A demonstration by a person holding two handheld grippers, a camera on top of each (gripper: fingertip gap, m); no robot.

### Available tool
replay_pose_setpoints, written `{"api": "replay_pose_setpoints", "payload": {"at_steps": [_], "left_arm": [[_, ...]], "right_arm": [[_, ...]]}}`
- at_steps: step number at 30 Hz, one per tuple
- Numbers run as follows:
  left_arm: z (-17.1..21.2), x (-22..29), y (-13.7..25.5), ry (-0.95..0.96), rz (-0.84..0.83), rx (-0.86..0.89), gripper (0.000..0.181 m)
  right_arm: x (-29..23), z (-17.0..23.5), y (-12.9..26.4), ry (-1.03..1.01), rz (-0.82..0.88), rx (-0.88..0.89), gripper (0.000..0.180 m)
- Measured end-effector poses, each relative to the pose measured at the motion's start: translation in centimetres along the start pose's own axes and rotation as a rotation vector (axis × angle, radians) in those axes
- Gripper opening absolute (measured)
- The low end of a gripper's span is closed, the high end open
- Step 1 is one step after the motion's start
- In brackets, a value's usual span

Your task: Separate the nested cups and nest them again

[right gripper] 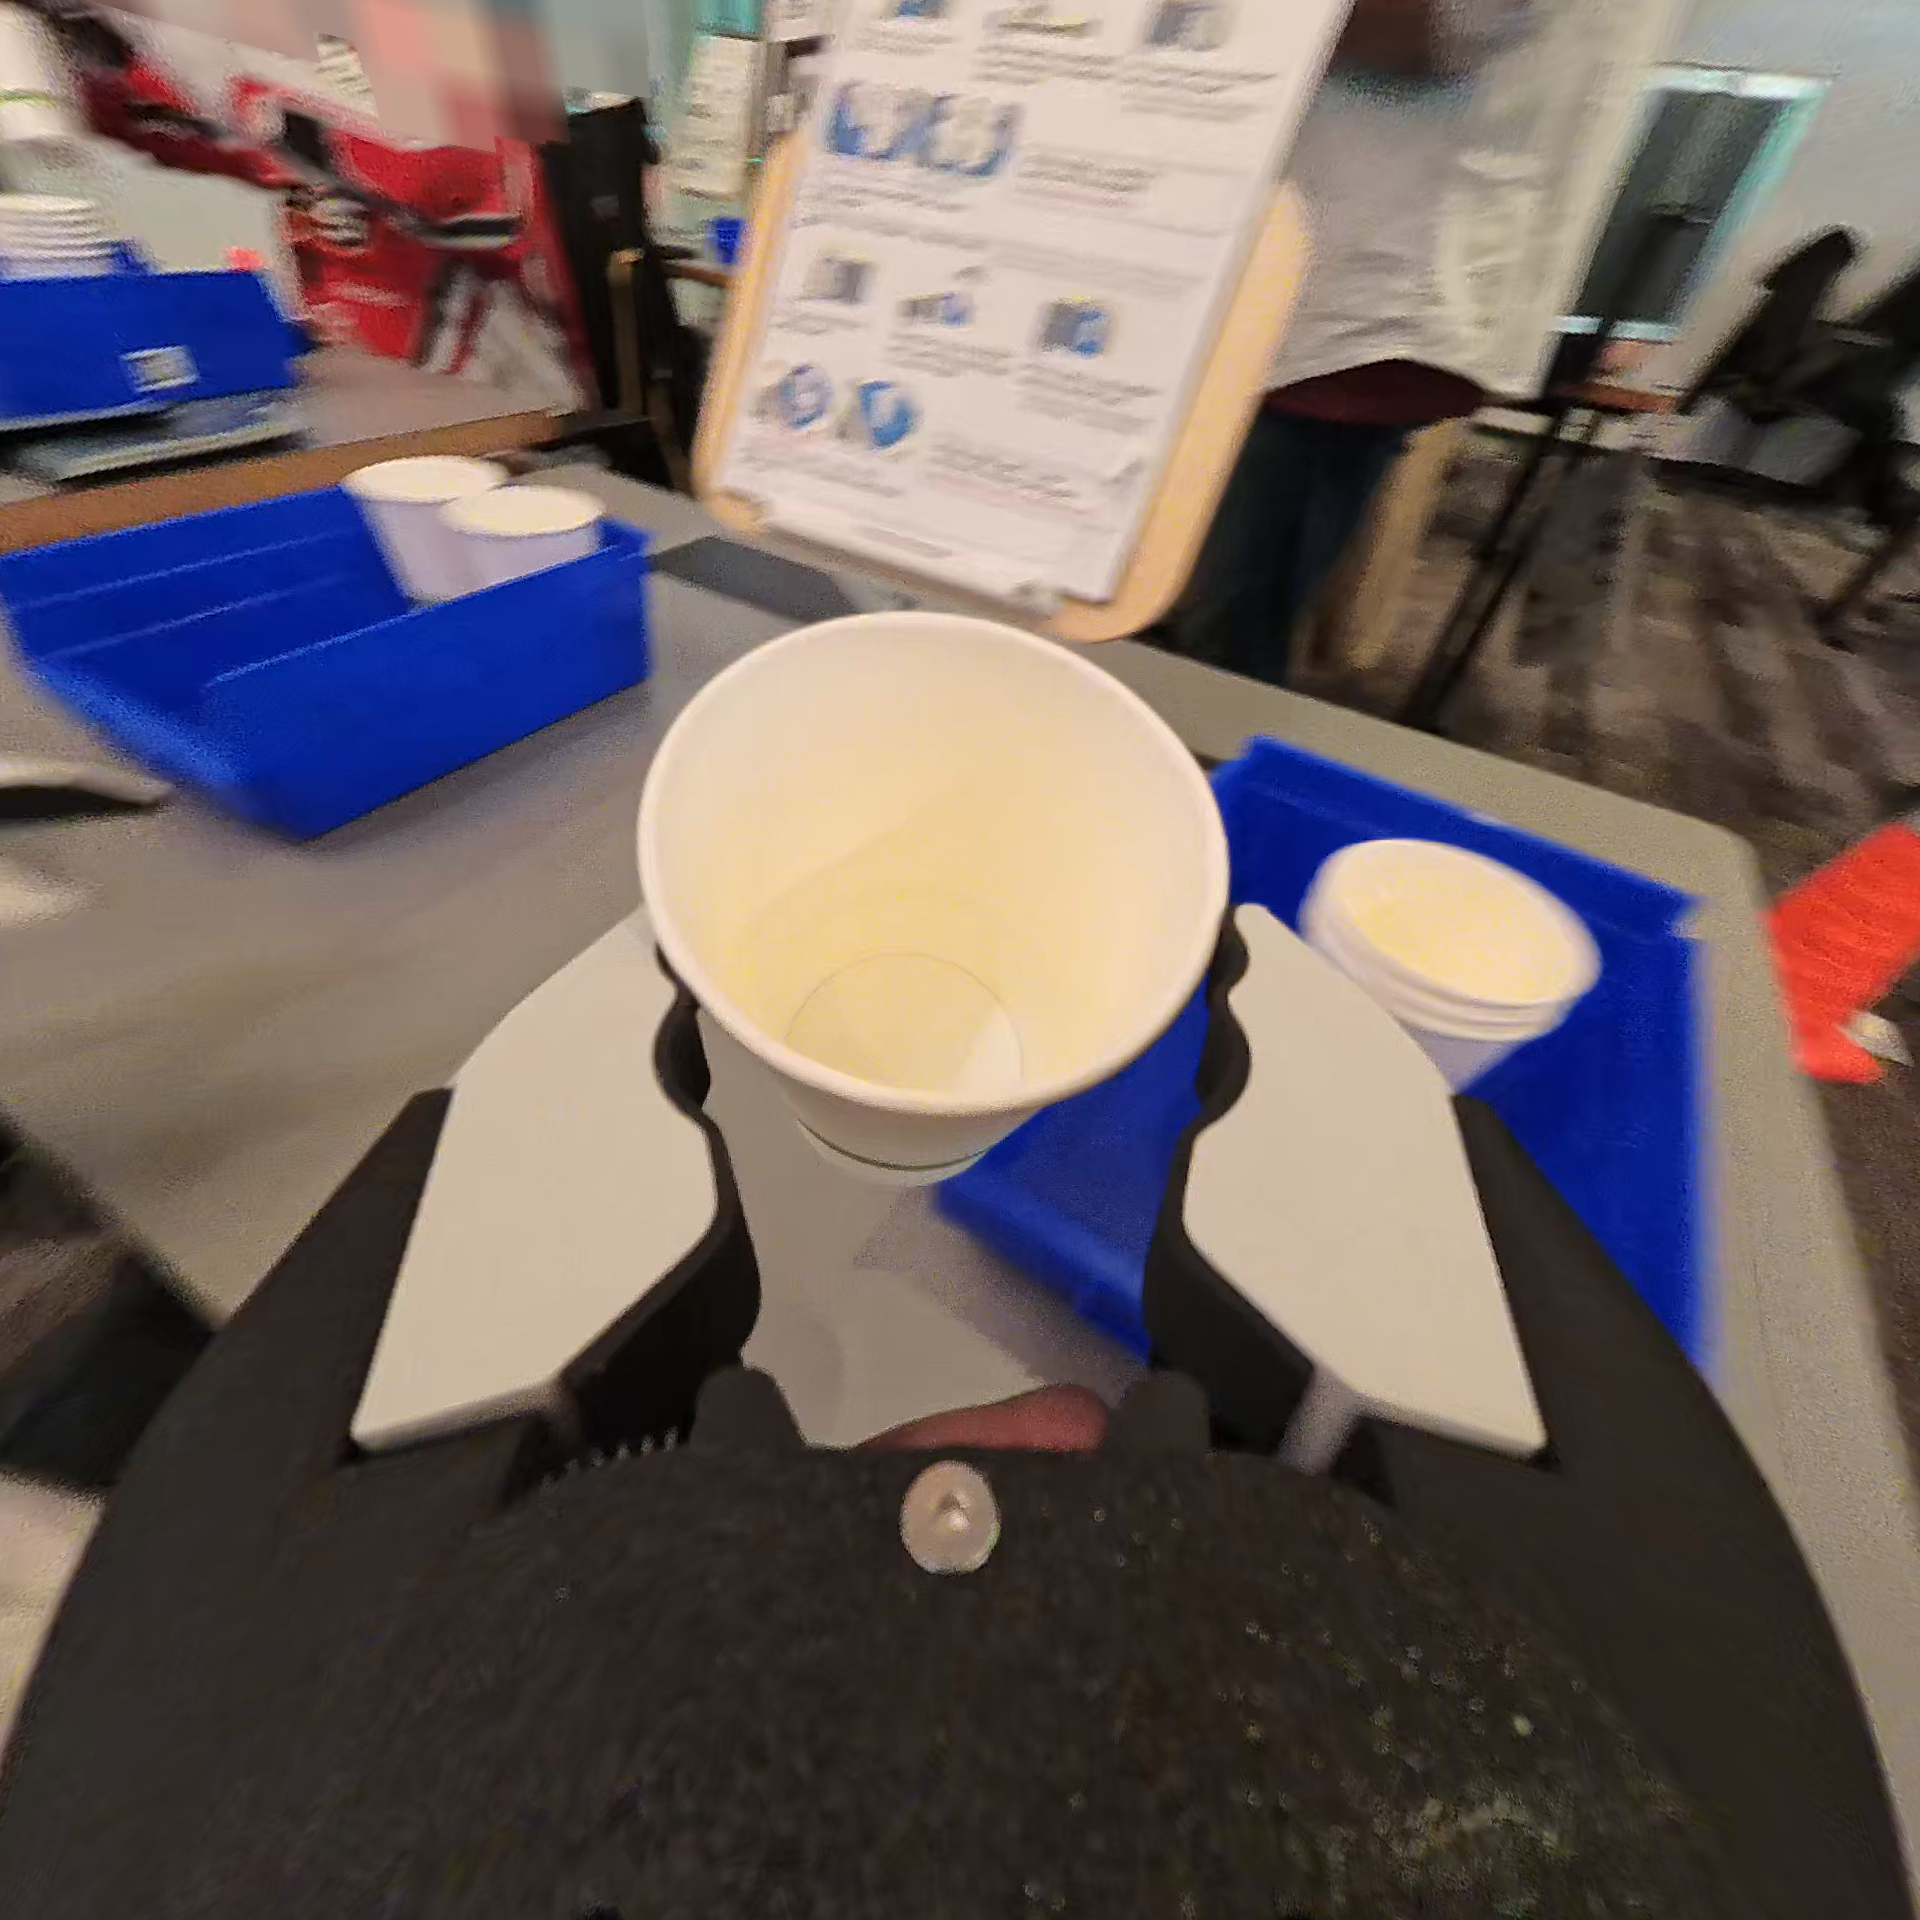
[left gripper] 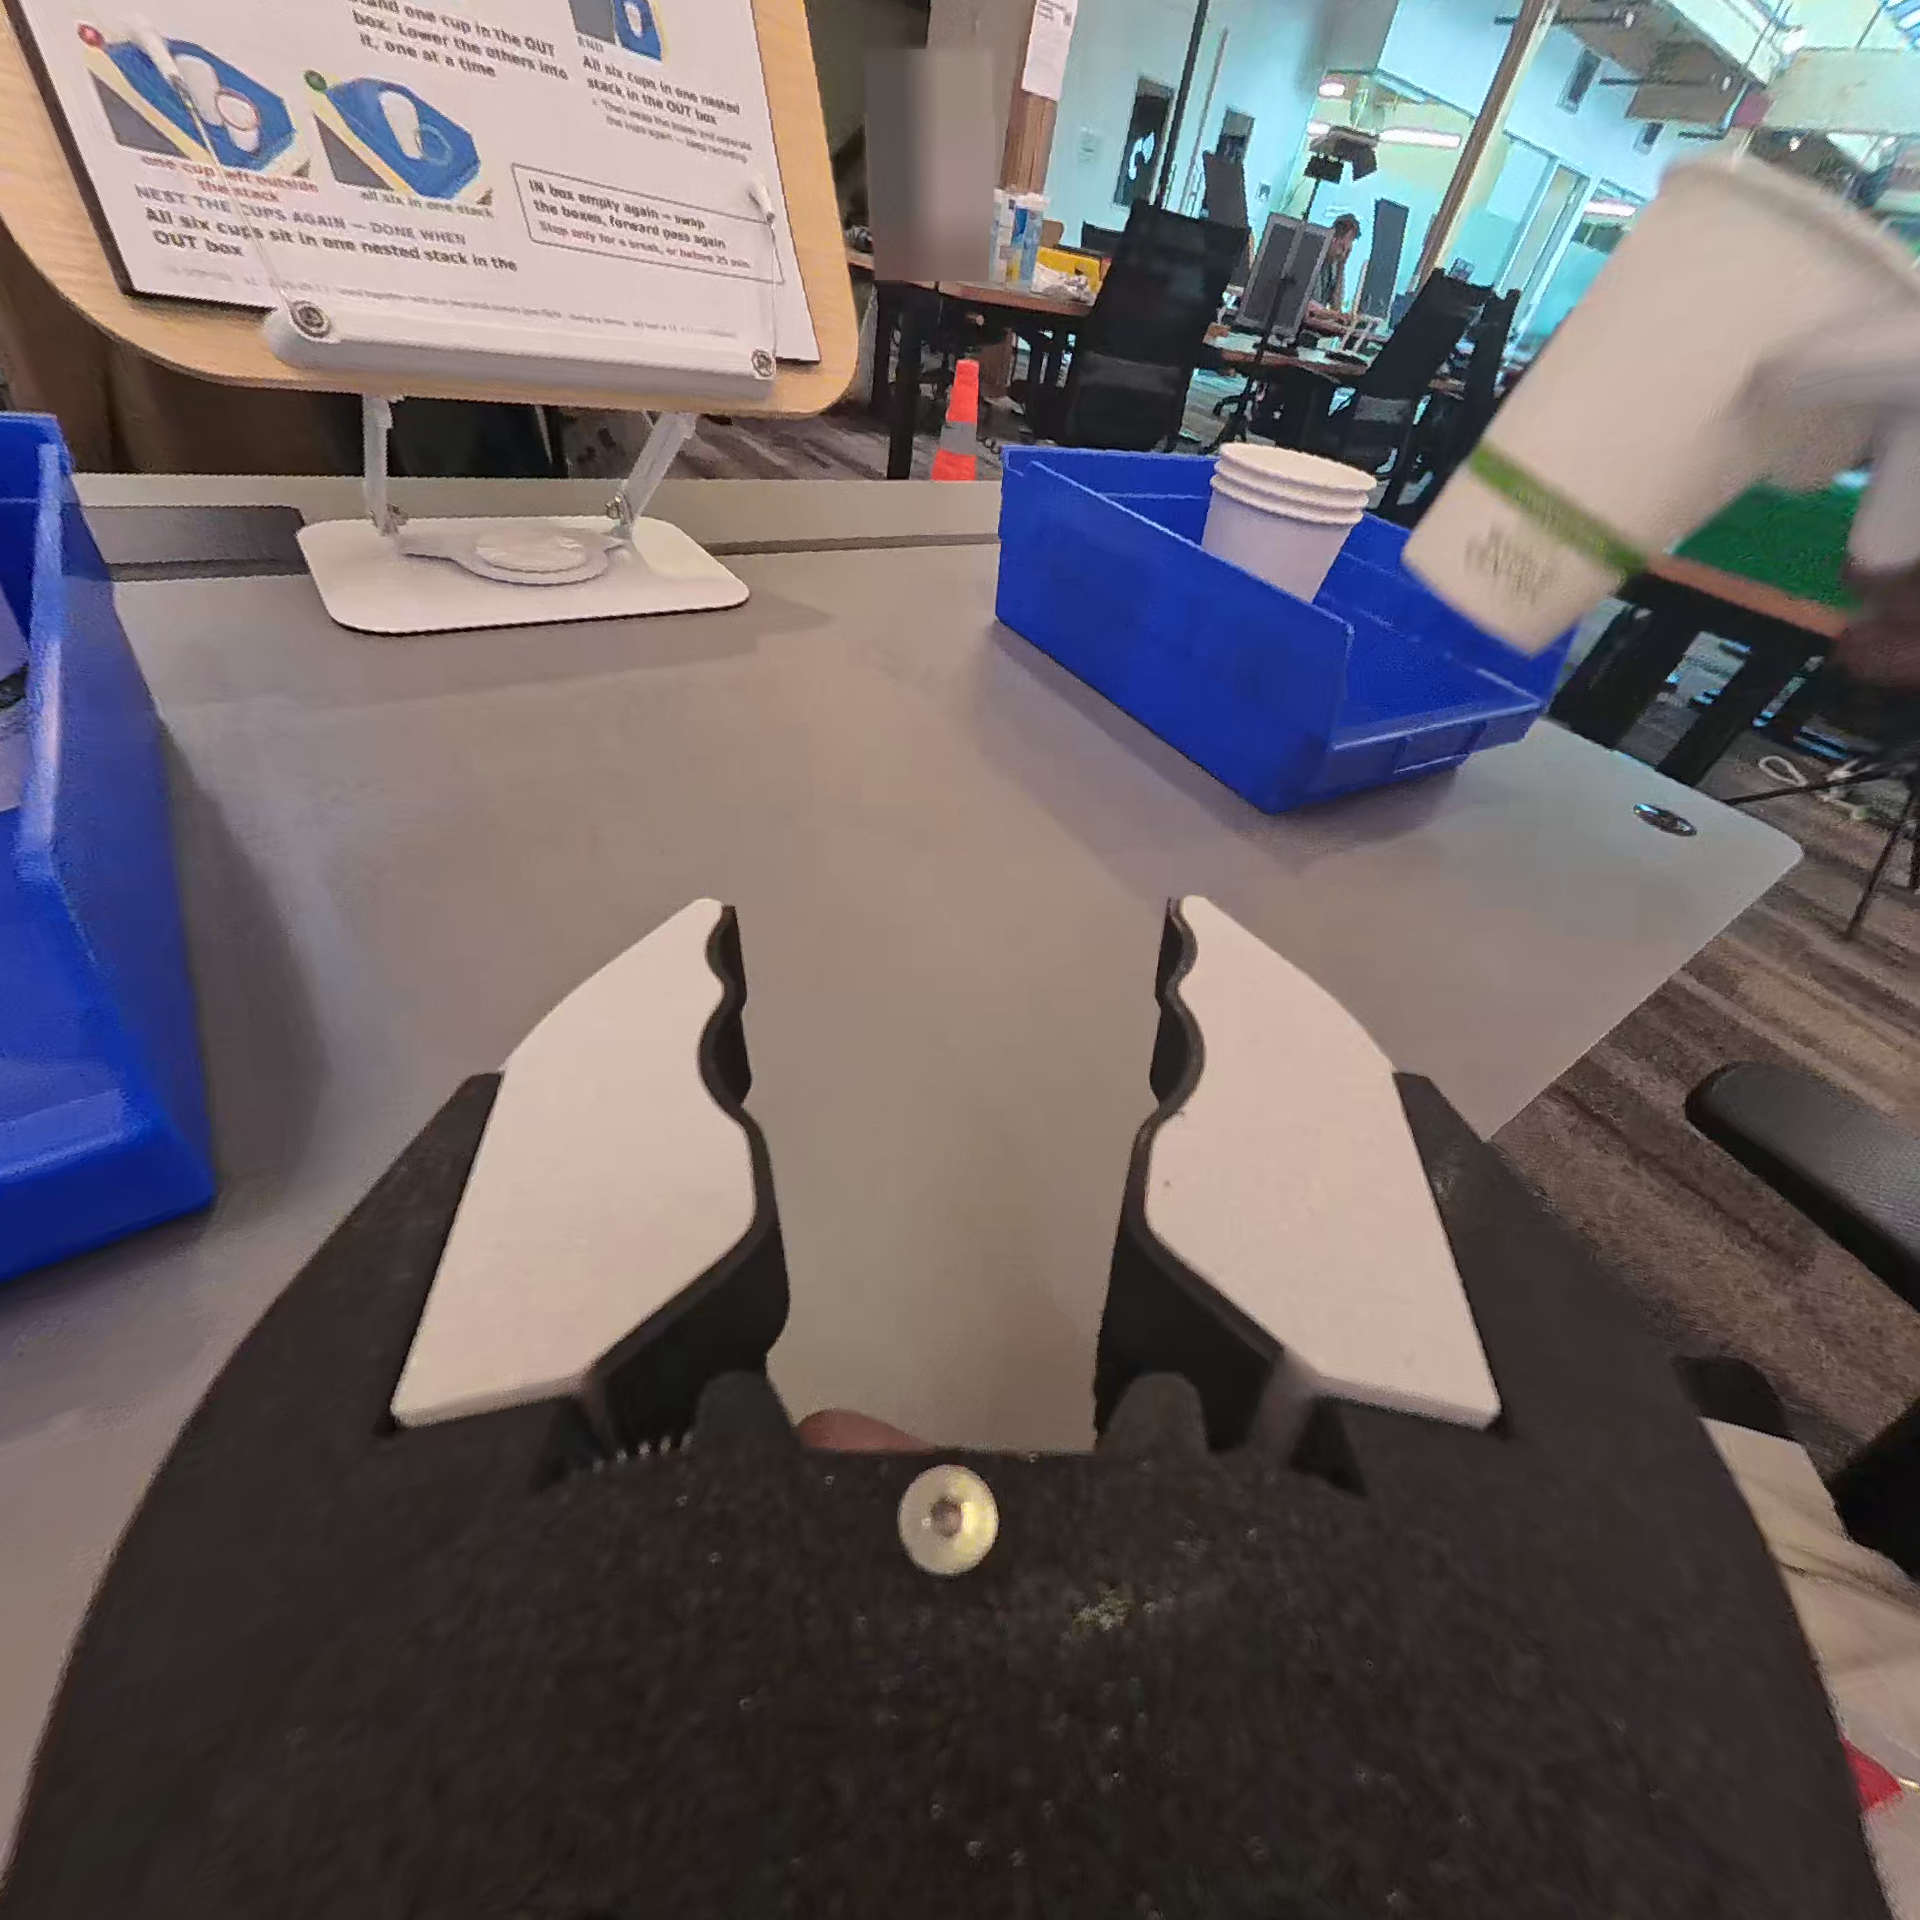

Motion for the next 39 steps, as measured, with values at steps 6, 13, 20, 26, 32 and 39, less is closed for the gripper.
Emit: {"api": "replay_pose_setpoints", "payload": {"at_steps": [6,13,20,26,32,39], "left_arm": [[1.0,1.2,-0.7,-0.042,0.027,-0.041,0.075],[1.1,1.4,-0.8,-0.080,0.025,-0.046,0.075],[1.1,0.8,-0.8,-0.078,0.032,-0.056,0.075],[1.3,1.3,-0.9,-0.099,0.051,-0.068,0.075],[1.7,1.8,-1.2,-0.116,0.068,-0.095,0.075],[2.2,2.1,-1.6,-0.127,0.077,-0.119,0.076]], "right_arm": [[10.8,-4.0,-6.1,-0.025,0.235,-0.130,0.094],[16.2,-2.5,-12.8,-0.024,0.240,-0.339,0.094],[16.7,0.7,-14.7,-0.049,0.170,-0.441,0.096],[16.2,2.1,-14.8,-0.028,0.127,-0.454,0.096],[15.9,4.1,-14.7,0.011,0.118,-0.485,0.096],[15.7,5.5,-14.3,0.041,0.096,-0.480,0.097]]}}
Point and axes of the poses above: each gripper's, where its closed fingertips meet, y back along the fingers, z out of its underside, x = y × z across the jaws, the point moved 8 cm from there along y, back along the fingers, and after that the axes turned 6 degrees about z, right-handed, at the moved point
